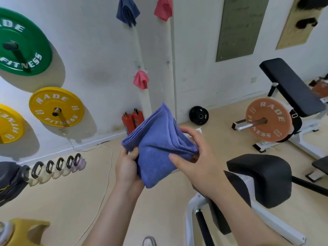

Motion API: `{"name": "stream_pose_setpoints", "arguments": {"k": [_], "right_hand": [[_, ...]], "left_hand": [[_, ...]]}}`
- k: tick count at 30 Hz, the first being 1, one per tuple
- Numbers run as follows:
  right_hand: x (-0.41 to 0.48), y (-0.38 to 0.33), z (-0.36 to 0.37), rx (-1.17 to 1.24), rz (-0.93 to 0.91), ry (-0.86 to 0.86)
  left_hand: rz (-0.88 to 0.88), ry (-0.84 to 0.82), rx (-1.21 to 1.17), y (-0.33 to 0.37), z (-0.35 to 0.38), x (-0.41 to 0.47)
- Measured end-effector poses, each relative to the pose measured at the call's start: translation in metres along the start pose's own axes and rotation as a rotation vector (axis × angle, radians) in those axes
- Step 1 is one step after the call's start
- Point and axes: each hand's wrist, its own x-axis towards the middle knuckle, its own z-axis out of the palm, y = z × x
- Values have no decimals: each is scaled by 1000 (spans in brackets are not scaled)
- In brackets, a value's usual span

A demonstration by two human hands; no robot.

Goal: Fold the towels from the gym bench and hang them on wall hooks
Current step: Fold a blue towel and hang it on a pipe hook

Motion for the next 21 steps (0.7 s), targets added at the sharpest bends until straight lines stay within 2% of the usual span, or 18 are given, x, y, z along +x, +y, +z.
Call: {"name": "stream_pose_setpoints", "arguments": {"k": [2, 5, 11, 13, 15, 17, 19, 21], "right_hand": [[28, 4, 17, -84, -53, 59], [77, 4, 42, -112, -34, 57], [190, -5, 104, -196, 24, -43], [221, -8, 123, -243, 30, -100], [248, -11, 140, -275, 34, -150], [272, -12, 153, -266, 40, -140], [294, -9, 161, -241, 79, -71], [318, -2, 165, -149, 149, 18]], "left_hand": [[-108, -23, -92, 5, -18, 32], [-154, -108, -71, 26, -52, 88], [-173, -561, 411, 102, -112, 197], [-163, -645, 493, 126, -115, 224], [-108, -656, 452, 148, -108, 243], [-51, -579, 371, 166, -98, 263], [-14, -518, 328, 181, -90, 284], [-9, -524, 370, 192, -84, 306]]}}
